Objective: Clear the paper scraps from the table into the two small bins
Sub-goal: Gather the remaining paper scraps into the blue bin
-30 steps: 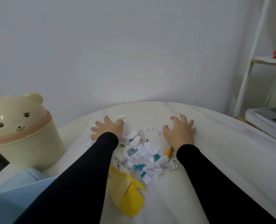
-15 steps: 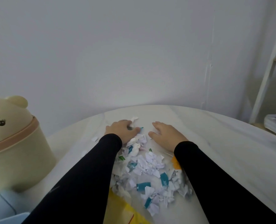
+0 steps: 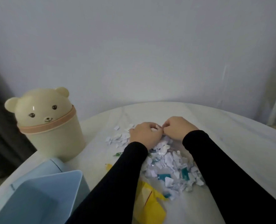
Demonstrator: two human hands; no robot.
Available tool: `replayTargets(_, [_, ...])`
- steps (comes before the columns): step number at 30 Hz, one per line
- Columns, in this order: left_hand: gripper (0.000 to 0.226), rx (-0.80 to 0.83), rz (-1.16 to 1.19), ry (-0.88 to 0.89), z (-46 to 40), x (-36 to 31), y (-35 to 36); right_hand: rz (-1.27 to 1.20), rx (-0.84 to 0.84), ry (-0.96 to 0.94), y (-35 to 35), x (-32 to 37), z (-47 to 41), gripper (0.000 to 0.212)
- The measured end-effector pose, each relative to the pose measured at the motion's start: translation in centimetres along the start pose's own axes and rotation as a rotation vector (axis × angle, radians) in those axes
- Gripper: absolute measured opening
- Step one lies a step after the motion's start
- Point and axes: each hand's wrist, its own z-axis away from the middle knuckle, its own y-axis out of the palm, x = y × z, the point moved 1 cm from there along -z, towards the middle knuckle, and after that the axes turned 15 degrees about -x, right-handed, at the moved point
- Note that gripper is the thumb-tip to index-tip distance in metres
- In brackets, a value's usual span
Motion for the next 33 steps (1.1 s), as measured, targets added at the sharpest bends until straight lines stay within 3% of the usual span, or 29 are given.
replayTargets(2, [0.026,-0.187,-0.085,-0.013,0.3,-0.5,-1.1,0.03,-0.054,-0.024,0.1,0.8,0.4,0.027])
replayTargets(4, [0.043,-0.268,-0.256,-0.129,-0.1,0.2,-2.1,0.048,-0.085,-0.069,0.4,1.0,0.6,0.032])
replayTargets(7, [0.067,-0.169,-0.396,-0.437,-0.7,1.9,-3.0,0.056,-0.03,-0.134,1.1,0.7,0.4,0.044])
replayTargets(11, [0.073,-0.111,-0.44,-0.527,-1.6,4.9,-2.9,0.04,0.133,-0.201,2.1,0.6,0.3,0.051])
replayTargets(15, [0.068,-0.03,-0.501,-0.441,-2.9,5.2,-1.4,0.05,0.181,-0.188,2.4,0.3,0.3,0.054])
replayTargets(23, [0.038,0.09,-0.405,-0.016,-3.5,3.0,0.7,0.021,0.108,-0.19,2.1,0.1,0.5,0.048])
replayTargets(29, [0.032,0.199,-0.234,-0.027,-1.9,1.7,-0.9,-0.03,0.095,-0.111,1.2,0.7,1.5,0.038])
replayTargets(33, [0.031,0.244,-0.241,-0.007,0.0,0.3,-2.8,-0.117,0.033,-0.056,-0.4,0.4,3.1,0.036])
